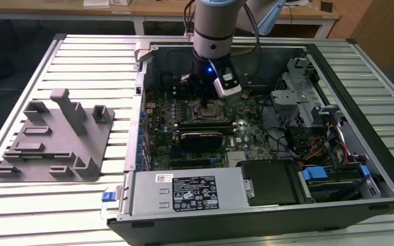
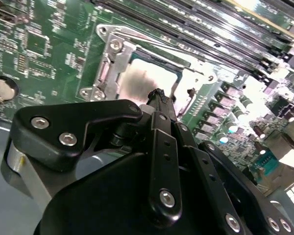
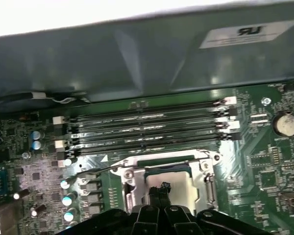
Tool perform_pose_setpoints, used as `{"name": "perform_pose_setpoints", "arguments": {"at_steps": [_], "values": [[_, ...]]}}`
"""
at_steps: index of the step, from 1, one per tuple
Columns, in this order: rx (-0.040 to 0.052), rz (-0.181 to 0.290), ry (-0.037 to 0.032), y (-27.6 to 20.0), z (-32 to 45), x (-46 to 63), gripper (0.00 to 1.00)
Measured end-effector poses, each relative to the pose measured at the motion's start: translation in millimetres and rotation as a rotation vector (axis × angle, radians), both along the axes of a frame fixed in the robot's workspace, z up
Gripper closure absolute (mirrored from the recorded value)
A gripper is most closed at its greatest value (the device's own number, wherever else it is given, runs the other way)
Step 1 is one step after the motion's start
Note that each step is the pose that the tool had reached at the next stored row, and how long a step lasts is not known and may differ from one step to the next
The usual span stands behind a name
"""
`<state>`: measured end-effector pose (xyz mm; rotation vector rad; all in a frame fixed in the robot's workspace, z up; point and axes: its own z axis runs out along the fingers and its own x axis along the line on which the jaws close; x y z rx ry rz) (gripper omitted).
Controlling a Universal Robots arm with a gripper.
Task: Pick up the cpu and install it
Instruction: 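Close the cpu cover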
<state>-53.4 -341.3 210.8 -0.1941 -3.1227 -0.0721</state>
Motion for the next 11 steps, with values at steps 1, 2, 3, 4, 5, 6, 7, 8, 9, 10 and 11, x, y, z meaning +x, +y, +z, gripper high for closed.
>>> {"name": "perform_pose_setpoints", "arguments": {"at_steps": [1,2,3,4,5,6,7,8,9,10,11], "values": [[0.0001,0.0,0.0,0.0,-0.4,-1.6,0.89],[0.0,0.0,0.0,0.0,-0.7,-3.3,0.89],[-0.0001,0.0,0.0,-0.1,-1.2,-4.9,0.89],[-0.0001,0.0,0.0,-0.1,-1.8,-6.4,0.89],[0.0,0.0,0.0,-0.1,-2.4,-7.8,0.89],[0.0,0.0,0.0,-0.1,-3.1,-9.1,0.89],[0.0,0.0,0.0,-0.1,-3.9,-10.3,0.89],[0.0,0.0,0.0,-0.1,-4.6,-11.2,0.89],[0.0,0.0,0.0,-0.1,-5.2,-12.1,0.89],[0.0,0.0,0.0,-0.1,-5.8,-12.8,0.89],[0.0,0.0,0.0,-0.1,-6.2,-13.2,0.89]]}}
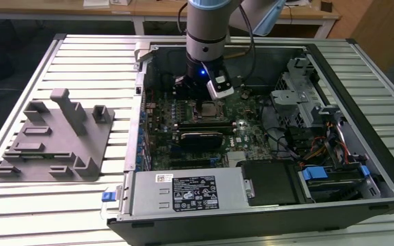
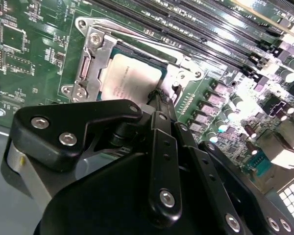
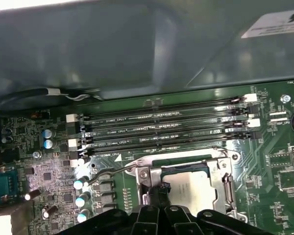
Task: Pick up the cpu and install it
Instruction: 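Close the cpu cover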
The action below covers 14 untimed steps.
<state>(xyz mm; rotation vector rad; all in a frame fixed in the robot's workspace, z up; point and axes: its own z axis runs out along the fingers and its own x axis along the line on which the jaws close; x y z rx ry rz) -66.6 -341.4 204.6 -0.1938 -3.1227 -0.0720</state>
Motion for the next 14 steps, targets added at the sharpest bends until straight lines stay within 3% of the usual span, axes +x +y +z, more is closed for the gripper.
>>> {"name": "perform_pose_setpoints", "arguments": {"at_steps": [11,14], "values": [[0.0,0.001,0.0,0.0,-2.0,-1.1,0.89],[-0.0001,0.024,-0.0001,0.0,-2.3,-1.4,0.89]]}}
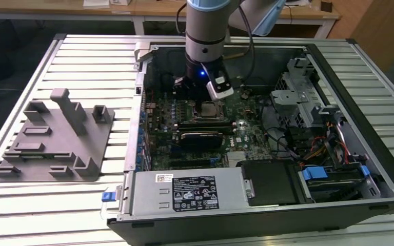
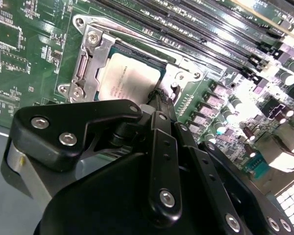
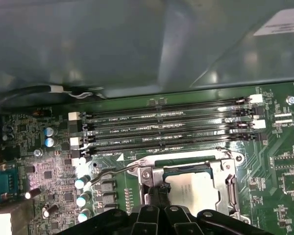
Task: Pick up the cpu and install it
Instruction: 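Close the cpu cover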
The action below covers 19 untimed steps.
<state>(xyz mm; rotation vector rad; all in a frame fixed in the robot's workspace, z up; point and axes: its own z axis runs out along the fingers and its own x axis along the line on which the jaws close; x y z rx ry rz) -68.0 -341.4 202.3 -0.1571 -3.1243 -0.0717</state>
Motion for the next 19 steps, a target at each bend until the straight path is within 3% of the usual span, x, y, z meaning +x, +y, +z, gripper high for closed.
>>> {"name": "perform_pose_setpoints", "arguments": {"at_steps": [8,19], "values": [[-0.0018,0.041,0.0001,-0.6,-2.2,-0.6,0.89],[-0.0016,0.043,0.0,-0.6,-2.3,-2.2,0.89]]}}
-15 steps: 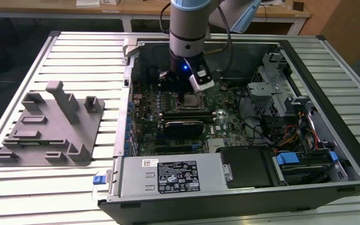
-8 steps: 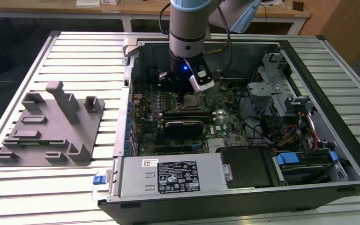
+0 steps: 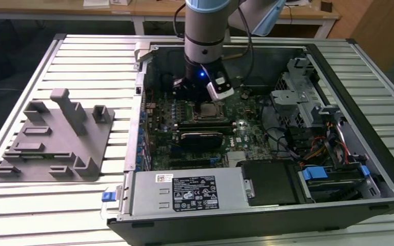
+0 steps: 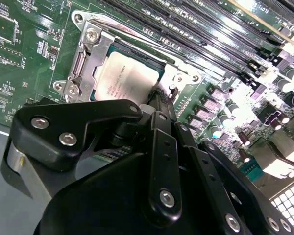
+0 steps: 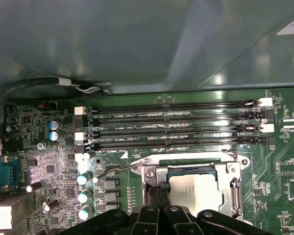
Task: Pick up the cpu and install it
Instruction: 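Close the cpu cover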
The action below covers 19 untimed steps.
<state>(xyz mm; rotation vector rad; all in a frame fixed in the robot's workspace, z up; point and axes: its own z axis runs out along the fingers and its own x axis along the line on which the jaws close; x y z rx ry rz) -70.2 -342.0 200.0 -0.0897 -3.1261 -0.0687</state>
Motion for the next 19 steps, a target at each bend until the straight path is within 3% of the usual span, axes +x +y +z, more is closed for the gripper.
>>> {"name": "perform_pose_setpoints", "arguments": {"at_steps": [11,19], "values": [[-0.0002,0.0,0.0001,-0.1,0.3,-2.1,0.89],[-0.0001,0.0,0.0001,0.0,7.6,-2.1,0.89]]}}
